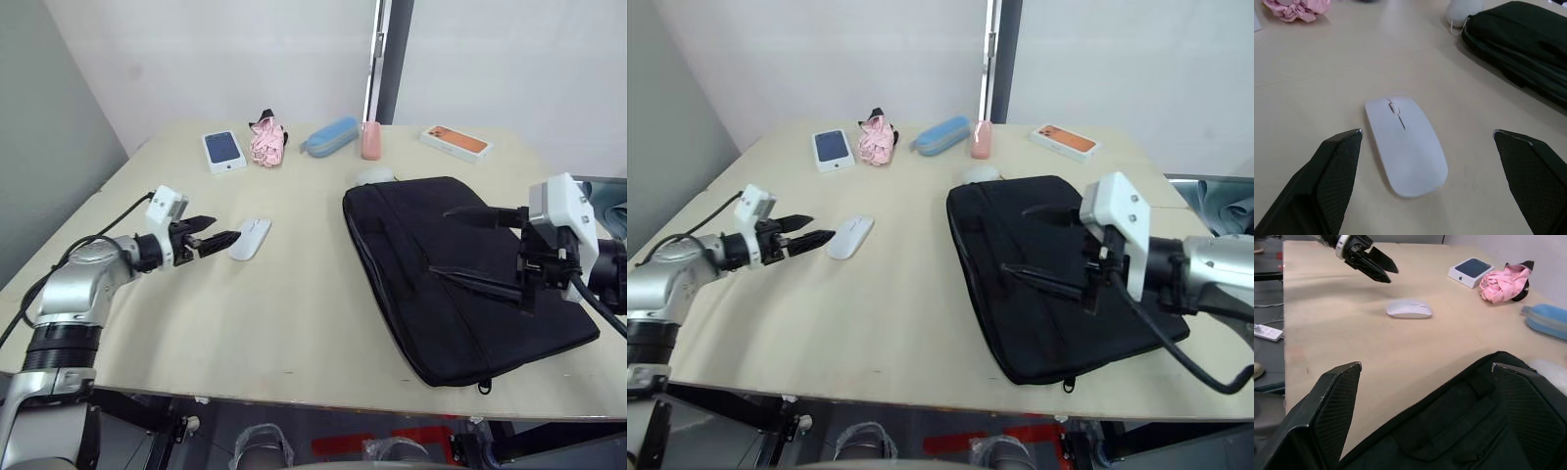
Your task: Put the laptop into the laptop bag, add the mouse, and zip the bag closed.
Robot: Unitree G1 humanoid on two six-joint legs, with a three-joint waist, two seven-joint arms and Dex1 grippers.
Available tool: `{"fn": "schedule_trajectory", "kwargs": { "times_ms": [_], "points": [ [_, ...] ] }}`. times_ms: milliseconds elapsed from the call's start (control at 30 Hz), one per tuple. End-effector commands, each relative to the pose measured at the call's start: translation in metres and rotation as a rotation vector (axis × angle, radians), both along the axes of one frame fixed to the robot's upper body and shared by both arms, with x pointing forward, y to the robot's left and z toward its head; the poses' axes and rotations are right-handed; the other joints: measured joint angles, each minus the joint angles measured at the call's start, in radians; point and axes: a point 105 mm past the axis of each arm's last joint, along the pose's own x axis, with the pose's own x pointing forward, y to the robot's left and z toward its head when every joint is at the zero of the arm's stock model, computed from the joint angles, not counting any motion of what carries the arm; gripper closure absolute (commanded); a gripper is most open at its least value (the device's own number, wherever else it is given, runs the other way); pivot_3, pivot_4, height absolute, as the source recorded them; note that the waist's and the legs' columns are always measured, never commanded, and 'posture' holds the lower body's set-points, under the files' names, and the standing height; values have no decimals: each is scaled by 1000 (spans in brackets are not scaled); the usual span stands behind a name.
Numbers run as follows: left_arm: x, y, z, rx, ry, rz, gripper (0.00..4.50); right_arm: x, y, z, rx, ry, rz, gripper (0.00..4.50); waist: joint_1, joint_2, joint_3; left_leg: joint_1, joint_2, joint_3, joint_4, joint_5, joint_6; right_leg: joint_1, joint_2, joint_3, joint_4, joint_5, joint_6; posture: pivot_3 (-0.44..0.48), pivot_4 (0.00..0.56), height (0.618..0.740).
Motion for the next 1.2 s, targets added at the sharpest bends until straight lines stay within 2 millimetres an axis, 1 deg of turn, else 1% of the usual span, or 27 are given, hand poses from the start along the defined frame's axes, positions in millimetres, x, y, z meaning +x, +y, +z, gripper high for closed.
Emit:
{"fn": "schedule_trajectory", "kwargs": {
  "times_ms": [33,167,267,367,500,600,767,833,933,967,1033,1133,1200],
  "points": [
    [12,-3,-6,54,6,42,26,-3,4,4,12,-31,1,0,0,0,0,0,0,0,0,0,0,0,0,0,0,0,0,0,150,740],
    [29,-11,-12,82,14,75,26,-6,5,6,26,-47,-12,0,3,0,-1,0,0,-1,0,0,0,0,0,0,0,0,0,0,150,740],
    [37,-16,-18,115,20,77,26,-9,6,8,32,-57,-20,0,5,0,-1,0,0,-1,1,0,0,0,0,0,0,0,0,0,150,740],
    [43,-25,-26,131,34,60,26,-12,6,8,28,-65,-32,0,6,0,-1,0,0,-1,0,0,0,0,0,0,-1,0,0,0,150,740],
    [48,-29,-35,155,50,57,26,-14,5,9,27,-70,-46,0,4,0,-1,0,0,-1,0,0,0,0,0,0,-1,0,0,0,150,740],
    [51,-31,-46,194,65,56,26,-16,4,9,27,-69,-61,0,5,0,-1,0,0,-1,0,0,-1,0,0,0,-1,0,1,0,150,740],
    [48,-29,-67,250,97,36,26,-17,1,7,37,-63,-87,0,6,0,-3,0,-1,-1,0,0,0,1,0,0,-1,0,1,0,150,740],
    [46,-23,-68,248,90,44,568,-17,-1,5,51,-57,-107,0,6,-1,-4,0,-1,-1,0,0,0,1,-1,0,-1,0,1,0,150,740],
    [46,-20,-59,235,66,7,1539,-16,-5,1,74,-37,-130,0,5,0,-4,0,-1,-1,0,0,-1,1,-1,0,-1,0,1,0,150,740],
    [46,-20,-54,217,62,-11,1644,-16,-5,-1,78,-28,-135,0,5,0,-4,0,-1,-1,0,0,-1,1,0,0,-1,0,1,0,150,740],
    [45,-21,-45,190,47,-50,1643,-15,-5,-4,78,-14,-139,0,5,0,-4,0,-1,-1,-1,0,-1,1,-1,0,-2,0,1,0,150,740],
    [38,-22,-31,142,48,-152,1643,-13,-1,-7,87,5,-137,0,4,0,-4,0,-1,-1,-2,0,-1,1,0,0,-2,0,1,0,150,740],
    [19,-27,-13,83,39,-324,1643,-5,7,-13,109,43,-155,0,-2,0,-4,0,-1,0,-3,0,-1,0,0,0,-3,0,1,0,150,740]
  ]
}}
